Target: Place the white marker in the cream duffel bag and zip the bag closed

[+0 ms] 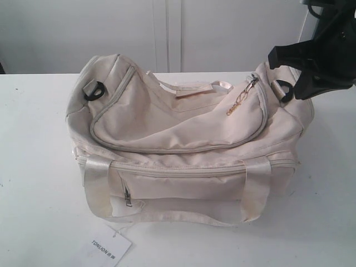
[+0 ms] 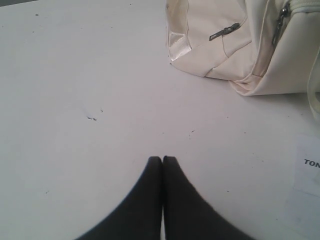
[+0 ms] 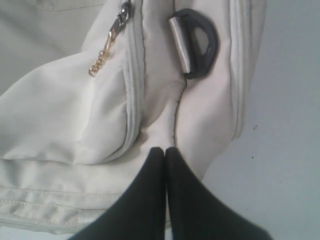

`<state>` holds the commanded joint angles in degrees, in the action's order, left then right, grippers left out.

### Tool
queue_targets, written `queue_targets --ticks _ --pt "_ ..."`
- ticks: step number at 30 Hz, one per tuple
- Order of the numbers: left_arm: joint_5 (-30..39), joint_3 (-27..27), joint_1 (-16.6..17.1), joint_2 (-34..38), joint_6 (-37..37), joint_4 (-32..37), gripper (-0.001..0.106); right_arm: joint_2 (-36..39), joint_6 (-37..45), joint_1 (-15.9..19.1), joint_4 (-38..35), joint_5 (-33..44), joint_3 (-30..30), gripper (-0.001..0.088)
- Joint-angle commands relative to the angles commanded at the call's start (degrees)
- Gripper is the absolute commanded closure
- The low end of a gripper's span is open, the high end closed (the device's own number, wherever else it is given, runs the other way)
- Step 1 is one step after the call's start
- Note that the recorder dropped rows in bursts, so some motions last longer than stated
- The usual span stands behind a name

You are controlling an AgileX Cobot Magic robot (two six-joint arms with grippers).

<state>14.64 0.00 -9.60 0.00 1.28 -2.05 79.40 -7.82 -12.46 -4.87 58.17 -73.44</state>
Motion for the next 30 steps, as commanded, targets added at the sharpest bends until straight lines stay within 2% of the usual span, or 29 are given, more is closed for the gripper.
queue_targets --ticks 30 --pt "0.00 0.00 0.00 0.00 0.23 0.00 0.105 -0.58 0.00 0.00 0.00 0.00 0.00 0.0868"
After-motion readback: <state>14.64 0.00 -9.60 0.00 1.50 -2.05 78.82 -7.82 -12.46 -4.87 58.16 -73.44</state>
